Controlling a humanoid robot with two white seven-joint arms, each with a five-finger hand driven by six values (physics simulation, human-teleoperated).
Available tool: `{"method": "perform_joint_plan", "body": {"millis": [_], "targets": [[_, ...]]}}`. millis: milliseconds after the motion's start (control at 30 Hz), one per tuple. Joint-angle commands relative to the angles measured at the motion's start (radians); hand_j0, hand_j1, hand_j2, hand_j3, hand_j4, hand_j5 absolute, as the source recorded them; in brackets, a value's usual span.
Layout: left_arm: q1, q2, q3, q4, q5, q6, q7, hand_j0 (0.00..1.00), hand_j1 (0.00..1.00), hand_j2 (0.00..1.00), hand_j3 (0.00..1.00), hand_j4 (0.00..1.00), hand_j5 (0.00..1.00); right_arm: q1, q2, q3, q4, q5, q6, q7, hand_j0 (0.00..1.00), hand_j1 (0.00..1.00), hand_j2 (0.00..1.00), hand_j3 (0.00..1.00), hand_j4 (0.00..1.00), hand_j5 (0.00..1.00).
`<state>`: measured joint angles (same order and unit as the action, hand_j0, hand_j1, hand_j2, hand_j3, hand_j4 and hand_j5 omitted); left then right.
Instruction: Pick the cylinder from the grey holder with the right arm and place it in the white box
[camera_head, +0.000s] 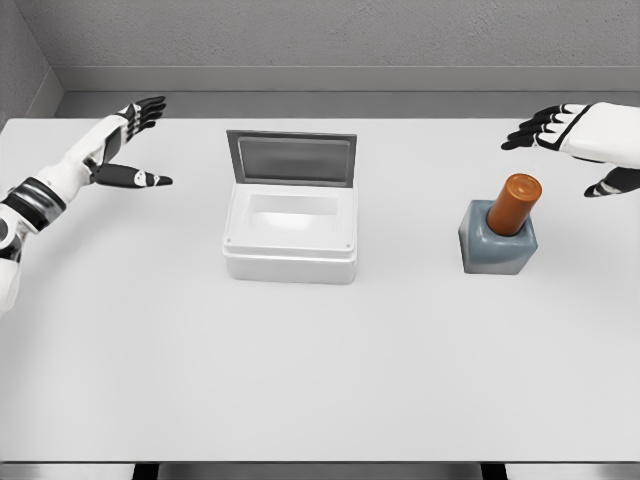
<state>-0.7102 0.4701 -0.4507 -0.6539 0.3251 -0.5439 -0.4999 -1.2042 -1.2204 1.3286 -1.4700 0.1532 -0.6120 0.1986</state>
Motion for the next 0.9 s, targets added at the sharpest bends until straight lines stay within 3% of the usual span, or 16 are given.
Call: {"method": "perform_joint_plan", "body": {"millis": [0,67,300,433,567,800,867], "targets": [[0.000,-0.001,-0.002,-0.003,0.000,0.002,-0.002,1.00,1.00,1.00,1.00,1.00,1.00,0.000,0.002,0.003,0.000,-0.006,0.001,-0.002,1.00,1.00,1.00,1.00,1.00,1.00],[-0.009,-0.001,-0.002,-0.003,-0.044,0.002,-0.023,1.00,1.00,1.00,1.00,1.00,1.00,0.002,0.030,0.009,0.004,-0.006,0.001,-0.001,1.00,1.00,1.00,1.00,1.00,1.00],[-0.040,-0.002,-0.008,0.002,-0.044,0.018,-0.071,1.00,1.00,1.00,1.00,1.00,1.00,0.002,0.052,0.067,0.008,-0.009,0.001,-0.001,1.00,1.00,1.00,1.00,1.00,1.00],[-0.058,-0.019,-0.086,0.003,-0.044,0.019,-0.072,1.00,1.00,1.00,1.00,1.00,1.00,0.006,0.052,0.069,0.039,-0.044,0.001,-0.016,1.00,1.00,1.00,1.00,1.00,1.00],[-0.074,-0.019,-0.109,0.005,-0.046,0.019,-0.098,1.00,1.00,1.00,1.00,1.00,1.00,0.002,0.065,0.066,0.039,-0.044,0.001,-0.018,1.00,1.00,1.00,1.00,1.00,1.00],[-0.077,-0.008,-0.106,0.023,-0.063,0.019,-0.098,1.00,1.00,1.00,1.00,1.00,1.00,0.002,0.085,0.063,0.040,-0.029,0.001,0.079,1.00,1.00,1.00,1.00,1.00,1.00],[-0.092,-0.008,-0.106,0.039,-0.074,0.018,-0.098,1.00,1.00,1.00,1.00,1.00,1.00,0.000,0.108,0.057,0.083,-0.027,0.001,0.082,1.00,1.00,1.00,1.00,1.00,1.00]]}}
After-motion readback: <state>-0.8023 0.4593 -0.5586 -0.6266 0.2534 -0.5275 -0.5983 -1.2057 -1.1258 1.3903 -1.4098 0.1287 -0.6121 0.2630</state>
